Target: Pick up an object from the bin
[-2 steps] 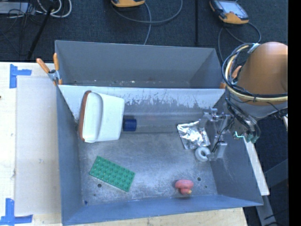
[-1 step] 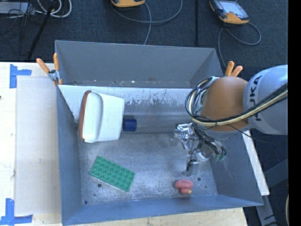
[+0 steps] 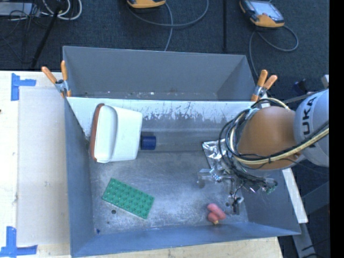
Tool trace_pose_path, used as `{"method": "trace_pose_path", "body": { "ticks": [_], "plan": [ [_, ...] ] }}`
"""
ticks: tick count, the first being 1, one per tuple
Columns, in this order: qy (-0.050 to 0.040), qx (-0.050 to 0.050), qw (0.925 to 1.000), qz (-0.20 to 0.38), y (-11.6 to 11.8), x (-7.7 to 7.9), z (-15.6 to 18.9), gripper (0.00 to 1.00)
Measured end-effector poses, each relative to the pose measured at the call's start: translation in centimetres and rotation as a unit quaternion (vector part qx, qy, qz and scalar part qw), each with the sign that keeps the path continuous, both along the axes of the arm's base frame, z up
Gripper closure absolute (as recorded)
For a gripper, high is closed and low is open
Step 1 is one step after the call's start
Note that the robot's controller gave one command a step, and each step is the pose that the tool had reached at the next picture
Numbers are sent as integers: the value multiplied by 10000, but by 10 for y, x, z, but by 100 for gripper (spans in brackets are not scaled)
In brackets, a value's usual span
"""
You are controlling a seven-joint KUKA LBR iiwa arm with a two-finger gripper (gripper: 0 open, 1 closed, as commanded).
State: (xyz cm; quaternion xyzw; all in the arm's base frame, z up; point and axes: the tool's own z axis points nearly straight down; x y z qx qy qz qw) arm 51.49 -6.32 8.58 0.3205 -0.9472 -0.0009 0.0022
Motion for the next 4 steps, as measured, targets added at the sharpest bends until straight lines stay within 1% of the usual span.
{"method": "trace_pose_path", "body": {
  "ticks": [1,2,3,4],
  "plan": [
    [1,14,9628,2704,-20,-32,-1,0],
    [-18,16,9628,2701,-19,-31,0,100],
    [-64,6,9670,2546,24,-15,93,100],
    [-62,-8,9656,2600,1,-19,250,100]
  ]
}}
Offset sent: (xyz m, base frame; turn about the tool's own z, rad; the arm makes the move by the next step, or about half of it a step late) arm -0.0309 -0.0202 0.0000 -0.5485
